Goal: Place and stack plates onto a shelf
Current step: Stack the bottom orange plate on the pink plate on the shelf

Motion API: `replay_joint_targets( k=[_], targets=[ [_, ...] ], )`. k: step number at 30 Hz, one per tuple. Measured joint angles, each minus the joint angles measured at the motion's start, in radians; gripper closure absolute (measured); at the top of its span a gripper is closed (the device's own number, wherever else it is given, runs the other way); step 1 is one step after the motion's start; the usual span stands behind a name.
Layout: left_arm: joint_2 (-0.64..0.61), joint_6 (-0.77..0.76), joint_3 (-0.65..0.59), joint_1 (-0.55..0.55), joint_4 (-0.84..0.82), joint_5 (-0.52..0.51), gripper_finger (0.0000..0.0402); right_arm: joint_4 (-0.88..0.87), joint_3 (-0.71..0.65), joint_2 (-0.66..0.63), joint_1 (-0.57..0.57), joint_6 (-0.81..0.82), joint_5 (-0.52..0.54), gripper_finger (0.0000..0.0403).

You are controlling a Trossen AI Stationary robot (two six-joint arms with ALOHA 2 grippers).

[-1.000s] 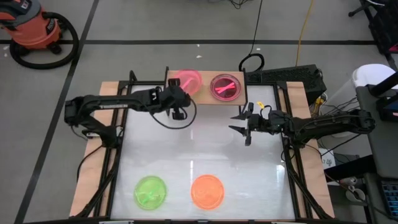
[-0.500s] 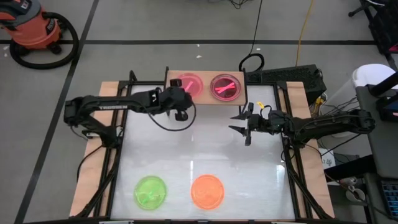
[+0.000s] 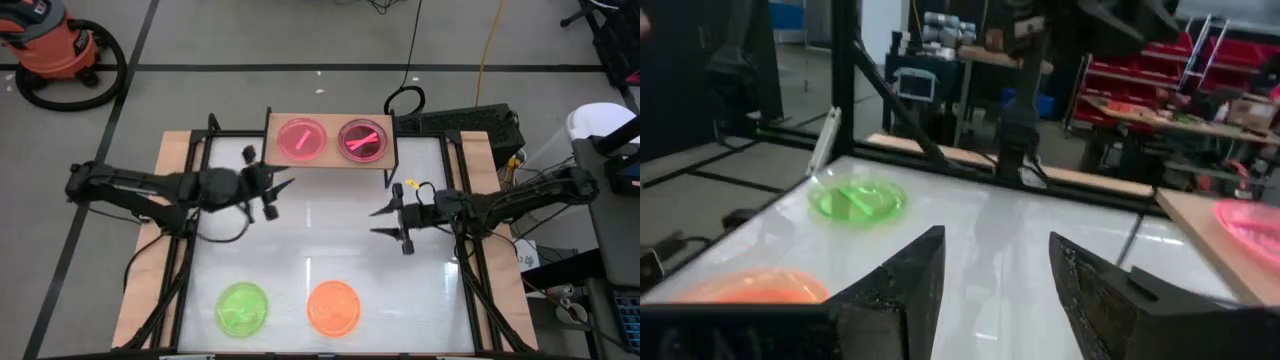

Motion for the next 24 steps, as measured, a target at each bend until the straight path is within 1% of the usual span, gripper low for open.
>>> replay_joint_targets(
  k=[2,5,7,9,11,14,16,18,21,24],
  targets=[
    [-0.053,-0.02,-0.097,-0.039,0.148,-0.006,0.0248,-0.005,0.015,0.022,0.052,0.005,0.026,0.0241],
    [-0.105,-0.027,-0.231,-0.079,0.356,-0.003,0.0248,-0.026,0.029,0.093,0.129,0.064,0.052,0.0241],
    [-0.127,-0.022,-0.302,-0.092,0.471,-0.005,0.0248,-0.025,0.031,0.151,0.179,0.12,0.078,0.0241],
    [-0.141,-0.025,-0.356,-0.1,0.543,-0.008,0.0248,-0.007,0.036,0.225,0.22,0.185,0.1,0.0241],
    [-0.142,-0.031,-0.392,-0.106,0.579,0.002,0.0248,0.012,0.035,0.304,0.253,0.247,0.104,0.0241],
    [-0.141,-0.016,-0.408,-0.108,0.6,0.005,0.0248,0.068,0.035,0.423,0.281,0.309,0.105,0.0241],
    [-0.141,-0.003,-0.409,-0.104,0.605,0.005,0.0248,0.084,0.035,0.492,0.282,0.355,0.128,0.0241],
    [-0.137,0.004,-0.41,-0.099,0.624,0.006,0.0248,0.107,0.035,0.552,0.266,0.423,0.124,0.0241],
    [-0.138,-0.003,-0.41,-0.098,0.634,0.006,0.0248,0.196,0.035,0.625,0.247,0.521,0.06,0.0241],
    [-0.137,-0.008,-0.41,-0.103,0.63,0.007,0.0248,0.285,0.048,0.685,0.247,0.56,-0.004,0.0241]
  ],
)
